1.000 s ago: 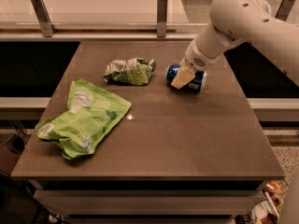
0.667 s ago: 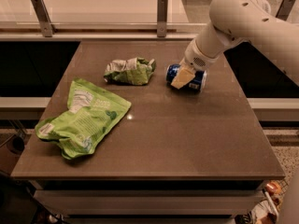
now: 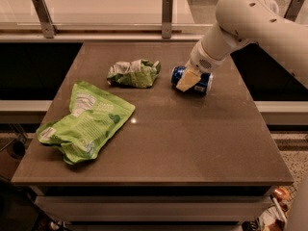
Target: Knock pepsi can over
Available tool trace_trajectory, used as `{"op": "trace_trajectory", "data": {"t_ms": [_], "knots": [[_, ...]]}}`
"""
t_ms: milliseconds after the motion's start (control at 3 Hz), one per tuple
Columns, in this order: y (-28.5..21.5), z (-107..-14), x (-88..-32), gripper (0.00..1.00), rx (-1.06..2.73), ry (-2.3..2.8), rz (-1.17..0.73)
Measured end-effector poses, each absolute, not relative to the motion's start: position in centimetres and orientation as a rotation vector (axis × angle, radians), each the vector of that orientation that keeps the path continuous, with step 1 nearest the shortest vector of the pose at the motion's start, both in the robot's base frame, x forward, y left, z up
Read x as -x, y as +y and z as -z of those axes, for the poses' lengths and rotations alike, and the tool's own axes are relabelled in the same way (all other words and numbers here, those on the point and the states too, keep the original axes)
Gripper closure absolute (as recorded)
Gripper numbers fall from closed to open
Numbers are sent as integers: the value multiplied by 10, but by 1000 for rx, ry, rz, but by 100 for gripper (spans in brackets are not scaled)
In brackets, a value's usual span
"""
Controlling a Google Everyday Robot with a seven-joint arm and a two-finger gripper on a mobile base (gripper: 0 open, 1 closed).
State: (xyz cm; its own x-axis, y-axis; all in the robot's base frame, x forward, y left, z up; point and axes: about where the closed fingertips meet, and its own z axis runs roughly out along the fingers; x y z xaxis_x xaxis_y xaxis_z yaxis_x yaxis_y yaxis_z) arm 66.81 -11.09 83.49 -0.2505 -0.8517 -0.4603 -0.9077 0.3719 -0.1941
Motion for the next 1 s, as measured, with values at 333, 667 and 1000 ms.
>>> {"op": "trace_trajectory", "data": {"t_ms": [333,667,1000], "knots": [[-110,-833,-668,12,1520,2145,-154],[-108,-832,-668,0,1523,2146,-156],[-108,-832,-668,0,1523,2146,-156]]}}
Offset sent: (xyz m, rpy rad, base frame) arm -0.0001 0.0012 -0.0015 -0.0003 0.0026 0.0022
